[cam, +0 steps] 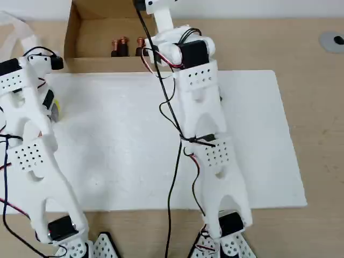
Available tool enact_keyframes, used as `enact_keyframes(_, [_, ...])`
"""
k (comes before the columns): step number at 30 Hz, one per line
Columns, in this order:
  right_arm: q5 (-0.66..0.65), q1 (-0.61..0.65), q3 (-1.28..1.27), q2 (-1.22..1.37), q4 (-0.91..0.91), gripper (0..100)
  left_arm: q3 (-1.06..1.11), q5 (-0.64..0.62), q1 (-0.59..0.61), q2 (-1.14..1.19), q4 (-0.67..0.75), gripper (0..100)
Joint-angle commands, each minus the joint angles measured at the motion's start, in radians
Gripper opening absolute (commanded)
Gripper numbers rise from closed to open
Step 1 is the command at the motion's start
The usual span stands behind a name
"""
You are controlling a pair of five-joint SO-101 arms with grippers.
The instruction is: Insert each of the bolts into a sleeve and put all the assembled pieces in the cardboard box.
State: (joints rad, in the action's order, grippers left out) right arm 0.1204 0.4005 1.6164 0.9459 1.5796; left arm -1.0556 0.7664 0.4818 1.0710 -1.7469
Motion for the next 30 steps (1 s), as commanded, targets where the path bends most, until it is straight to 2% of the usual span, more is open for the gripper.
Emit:
enact_keyframes(1, [-0.009, -0.018, 0.051, -0.094, -0.003, 25.0, -0.032, -0.002, 0.014, 0.053, -0.002, 1])
enact_keyframes(18, [-0.005, -0.012, 0.051, -0.094, 0.011, 25.0, -0.043, -0.046, 0.014, -0.163, -0.006, 0])
enact_keyframes(23, [-0.009, -0.004, 0.051, -0.094, 0.207, 25.0, 0.051, -0.083, 0.0, -0.199, -0.006, 1])
enact_keyframes(30, [-0.003, -0.035, 0.051, -0.096, 0.207, 25.0, 0.077, -0.089, -0.003, -0.257, -0.006, 1])
